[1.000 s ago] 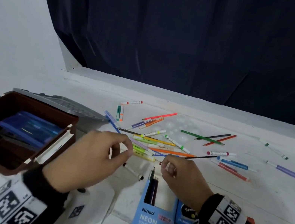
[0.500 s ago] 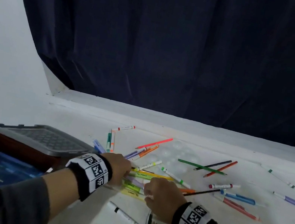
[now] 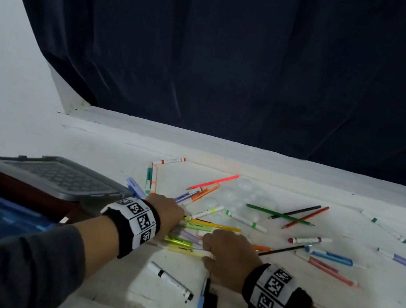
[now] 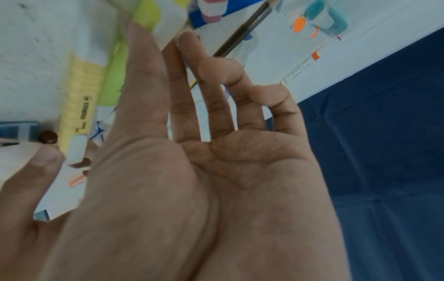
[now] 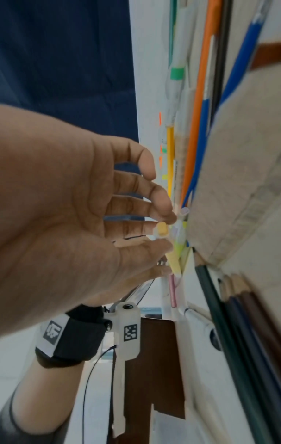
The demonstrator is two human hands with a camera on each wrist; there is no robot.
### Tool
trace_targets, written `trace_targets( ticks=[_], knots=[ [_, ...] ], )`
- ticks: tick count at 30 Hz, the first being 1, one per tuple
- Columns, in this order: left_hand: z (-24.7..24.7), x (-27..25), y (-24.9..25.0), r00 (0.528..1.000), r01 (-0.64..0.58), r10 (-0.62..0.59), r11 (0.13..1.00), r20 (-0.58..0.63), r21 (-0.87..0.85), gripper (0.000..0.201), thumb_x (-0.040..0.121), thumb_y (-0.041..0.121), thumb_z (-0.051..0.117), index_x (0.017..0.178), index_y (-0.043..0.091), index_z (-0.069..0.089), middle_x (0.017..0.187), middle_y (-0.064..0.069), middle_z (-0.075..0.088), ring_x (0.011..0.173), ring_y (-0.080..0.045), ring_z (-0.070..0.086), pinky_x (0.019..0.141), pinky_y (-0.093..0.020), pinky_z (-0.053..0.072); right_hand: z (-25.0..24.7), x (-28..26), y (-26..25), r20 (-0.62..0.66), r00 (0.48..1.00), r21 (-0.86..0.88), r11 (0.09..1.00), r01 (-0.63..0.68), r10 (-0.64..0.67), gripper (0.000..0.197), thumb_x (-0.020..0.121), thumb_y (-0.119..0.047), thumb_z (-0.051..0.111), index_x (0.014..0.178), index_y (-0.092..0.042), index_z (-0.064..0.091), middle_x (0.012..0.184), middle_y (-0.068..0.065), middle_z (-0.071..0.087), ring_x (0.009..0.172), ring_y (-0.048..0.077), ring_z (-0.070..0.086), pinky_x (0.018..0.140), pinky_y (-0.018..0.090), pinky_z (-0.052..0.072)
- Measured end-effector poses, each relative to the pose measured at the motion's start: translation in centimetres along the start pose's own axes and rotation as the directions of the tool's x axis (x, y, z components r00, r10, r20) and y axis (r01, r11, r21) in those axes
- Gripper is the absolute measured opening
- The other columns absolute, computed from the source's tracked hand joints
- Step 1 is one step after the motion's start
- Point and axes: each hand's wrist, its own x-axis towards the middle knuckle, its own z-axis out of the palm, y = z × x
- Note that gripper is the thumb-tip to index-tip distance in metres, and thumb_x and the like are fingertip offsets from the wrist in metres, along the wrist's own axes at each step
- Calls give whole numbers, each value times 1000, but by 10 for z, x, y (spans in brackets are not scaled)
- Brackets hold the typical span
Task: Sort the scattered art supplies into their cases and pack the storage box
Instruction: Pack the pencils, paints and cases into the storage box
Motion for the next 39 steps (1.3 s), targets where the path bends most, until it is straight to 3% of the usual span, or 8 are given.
trace_targets(
  ticks=[5, 9, 16, 23, 27, 30, 35, 39],
  knots=[
    [-6, -28, -7, 998, 3, -4, 1000, -68, -13, 17, 94, 25, 57, 108, 17, 62, 112, -8, 64, 99, -28, 63, 82, -36, 52, -14, -23, 3, -130, 987, 246, 968, -59, 93, 5, 91, -31, 57, 93, -28, 54, 94, -4, 60, 86, 18, 56, 76, 34, 48],
    [-8, -70, -12, 953, 22, -54, 994, -298, -112, 14, 95, 35, 52, 103, 27, 61, 110, 3, 65, 102, -21, 60, 86, -34, 49, -27, -53, 1, -261, 949, 459, 888, -40, 178, 6, 89, -26, 65, 88, -26, 59, 80, -6, 62, 72, 9, 58, 69, 28, 50],
    [26, -176, -11, 668, -181, -347, 783, -659, -595, 7, 85, 31, 76, 90, 33, 72, 88, 20, 69, 76, 0, 64, 71, -21, 48, -33, -106, -18, -422, 838, 686, 726, 46, 345, 10, 90, -22, 70, 88, -29, 63, 76, -6, 63, 75, 5, 62, 61, 11, 44],
    [80, -227, 16, 528, -352, -633, 444, -566, -824, 13, 77, 24, 75, 88, 28, 78, 83, 9, 75, 68, -6, 68, 66, -10, 49, -16, -126, -47, -356, 827, 833, 548, 71, 434, 6, 91, -25, 68, 93, -30, 66, 85, -13, 67, 74, 9, 67, 67, 21, 51],
    [114, -238, 23, 572, -419, -637, 314, -517, -852, 8, 81, 31, 81, 88, 28, 80, 75, 5, 72, 57, -1, 60, 58, -8, 46, -10, -128, -68, -320, 856, 851, 520, 72, 406, 5, 91, -25, 68, 92, -30, 66, 83, -8, 70, 77, 11, 67, 70, 25, 53],
    [137, -241, 20, 595, -419, -569, 383, -568, -823, 17, 82, 44, 78, 89, 28, 79, 92, 9, 74, 81, -6, 70, 75, -15, 51, -4, -127, -85, -293, 883, 848, 525, 63, 366, 7, 91, -23, 68, 92, -30, 67, 81, -4, 68, 75, 15, 65, 68, 29, 52],
    [162, -245, 13, 650, -374, -448, 514, -614, -772, 15, 83, 47, 69, 91, 36, 75, 95, 22, 70, 82, 2, 64, 70, -4, 42, 13, -118, -119, -286, 917, 771, 635, 48, 278, 9, 91, -23, 68, 94, -32, 66, 77, -20, 61, 74, 4, 58, 64, 13, 42],
    [175, -240, 7, 684, -386, -287, 638, -671, -666, 23, 89, 49, 59, 94, 32, 74, 95, 25, 67, 91, 9, 61, 81, -9, 44, 25, -112, -142, -338, 907, 676, 735, 47, 253, 10, 89, -23, 70, 93, -32, 66, 89, -18, 62, 88, 6, 61, 68, 16, 46]
  ],
)
